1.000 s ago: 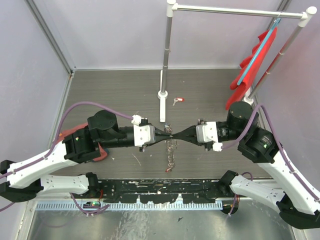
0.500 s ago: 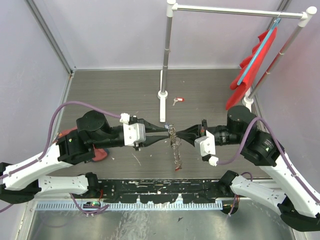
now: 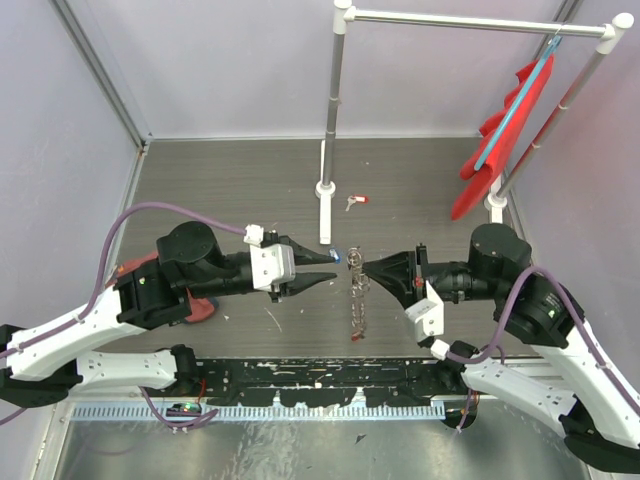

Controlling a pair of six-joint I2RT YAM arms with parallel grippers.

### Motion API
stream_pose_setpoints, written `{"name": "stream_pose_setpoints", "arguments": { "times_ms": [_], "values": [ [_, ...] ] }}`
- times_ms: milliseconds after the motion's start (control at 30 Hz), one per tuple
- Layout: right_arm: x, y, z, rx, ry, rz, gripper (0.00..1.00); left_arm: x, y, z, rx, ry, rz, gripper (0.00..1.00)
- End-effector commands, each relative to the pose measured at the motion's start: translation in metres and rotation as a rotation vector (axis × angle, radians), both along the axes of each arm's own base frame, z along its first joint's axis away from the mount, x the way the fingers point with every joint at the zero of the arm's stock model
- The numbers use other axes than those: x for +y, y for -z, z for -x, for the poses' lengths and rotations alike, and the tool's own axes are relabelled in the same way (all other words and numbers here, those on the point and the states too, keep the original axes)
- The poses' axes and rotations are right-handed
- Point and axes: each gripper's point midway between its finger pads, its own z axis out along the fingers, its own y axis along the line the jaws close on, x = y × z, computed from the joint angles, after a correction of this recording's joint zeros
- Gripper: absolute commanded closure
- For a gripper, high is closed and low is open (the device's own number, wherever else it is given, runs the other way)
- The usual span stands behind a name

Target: Put the keys on the keyring

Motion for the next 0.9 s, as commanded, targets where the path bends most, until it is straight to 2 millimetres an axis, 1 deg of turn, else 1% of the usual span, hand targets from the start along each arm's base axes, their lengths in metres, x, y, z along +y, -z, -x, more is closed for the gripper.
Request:
{"name": "stream_pose_setpoints", "arguments": {
  "times_ms": [0,167,300,400,500,633,733,767,833,867],
  "values": [
    [-0.005,-0.030,0.004,-0.179,-0.014,-0.066,0.99,0.002,0.007,-0.002,0.023,-0.023,-0.014,0.67],
    [-0.009,-0.028,0.003,-0.181,0.004,-0.039,0.99,0.002,0.014,-0.010,0.042,-0.064,-0.028,0.65],
    [-0.015,-0.024,0.003,-0.179,0.027,-0.022,0.99,0.000,0.022,-0.021,0.066,-0.126,-0.045,0.64],
    [-0.021,-0.018,0.001,-0.146,0.058,0.011,0.99,-0.001,0.028,-0.035,0.108,-0.188,-0.056,0.64],
    [-0.027,-0.011,0.000,-0.095,0.092,0.041,0.99,-0.004,0.040,-0.051,0.178,-0.224,-0.081,0.62],
    [-0.038,0.008,0.004,-0.008,0.123,0.116,0.99,-0.004,0.063,-0.084,0.298,-0.307,-0.110,0.59],
    [-0.047,0.024,0.007,0.070,0.156,0.185,0.99,-0.004,0.087,-0.112,0.382,-0.400,-0.147,0.56],
    [-0.051,0.028,0.008,0.098,0.174,0.201,0.99,-0.005,0.099,-0.123,0.421,-0.439,-0.172,0.55],
    [-0.056,0.035,0.007,0.144,0.211,0.214,0.99,-0.007,0.119,-0.135,0.472,-0.481,-0.222,0.54],
    [-0.058,0.036,0.006,0.159,0.228,0.213,0.99,-0.012,0.137,-0.141,0.501,-0.501,-0.270,0.54]
  ]
}}
